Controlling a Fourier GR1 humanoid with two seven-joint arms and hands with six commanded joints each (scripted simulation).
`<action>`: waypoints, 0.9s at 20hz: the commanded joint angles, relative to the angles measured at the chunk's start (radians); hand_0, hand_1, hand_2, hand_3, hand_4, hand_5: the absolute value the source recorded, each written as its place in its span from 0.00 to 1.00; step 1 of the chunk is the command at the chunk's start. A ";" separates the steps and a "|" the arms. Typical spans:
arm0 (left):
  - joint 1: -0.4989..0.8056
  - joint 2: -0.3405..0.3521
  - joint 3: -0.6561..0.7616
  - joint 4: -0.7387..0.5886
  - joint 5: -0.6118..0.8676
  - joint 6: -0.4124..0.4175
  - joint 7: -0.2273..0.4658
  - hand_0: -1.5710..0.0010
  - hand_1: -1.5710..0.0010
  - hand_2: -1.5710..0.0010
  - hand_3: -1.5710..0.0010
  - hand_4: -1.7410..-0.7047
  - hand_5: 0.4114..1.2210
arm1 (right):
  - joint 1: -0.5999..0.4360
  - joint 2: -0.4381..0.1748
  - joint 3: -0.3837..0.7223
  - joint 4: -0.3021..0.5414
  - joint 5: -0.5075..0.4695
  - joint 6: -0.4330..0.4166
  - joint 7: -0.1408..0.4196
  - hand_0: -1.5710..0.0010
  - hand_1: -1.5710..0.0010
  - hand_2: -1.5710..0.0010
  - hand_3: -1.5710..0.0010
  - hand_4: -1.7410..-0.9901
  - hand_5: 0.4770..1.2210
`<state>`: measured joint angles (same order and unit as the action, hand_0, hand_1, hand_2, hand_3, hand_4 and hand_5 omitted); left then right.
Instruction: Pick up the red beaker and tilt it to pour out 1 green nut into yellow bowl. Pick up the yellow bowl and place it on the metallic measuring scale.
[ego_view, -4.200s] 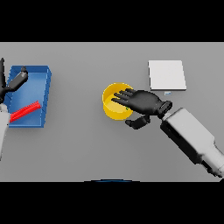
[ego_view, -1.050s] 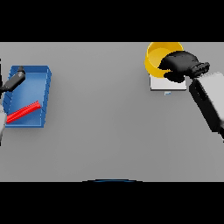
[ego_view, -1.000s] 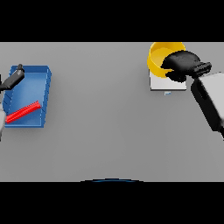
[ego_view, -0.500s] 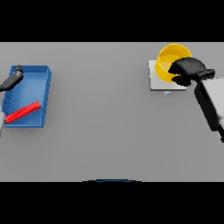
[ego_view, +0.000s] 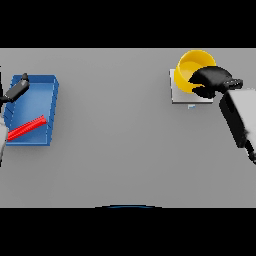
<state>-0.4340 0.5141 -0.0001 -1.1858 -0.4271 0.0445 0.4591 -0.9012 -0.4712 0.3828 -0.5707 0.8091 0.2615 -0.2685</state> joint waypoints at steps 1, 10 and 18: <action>-0.009 -0.003 -0.004 0.001 -0.004 0.000 0.007 1.00 1.00 1.00 1.00 0.99 0.32 | -0.002 0.003 0.000 0.002 0.000 0.004 0.011 0.22 0.30 0.31 0.43 0.11 0.90; -0.002 -0.009 -0.004 0.010 -0.009 0.014 0.007 1.00 1.00 1.00 1.00 0.98 0.31 | -0.015 0.008 0.037 0.029 0.038 0.004 -0.047 0.89 0.91 0.88 0.75 0.26 0.51; -0.002 0.004 -0.001 0.001 -0.006 0.004 -0.007 1.00 1.00 1.00 1.00 0.98 0.31 | -0.024 0.005 0.026 0.065 0.035 0.012 -0.029 0.98 0.98 0.98 0.89 0.33 0.37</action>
<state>-0.4357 0.5182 -0.0011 -1.1854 -0.4332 0.0483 0.4522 -0.9251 -0.4658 0.4089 -0.5058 0.8442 0.2731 -0.2973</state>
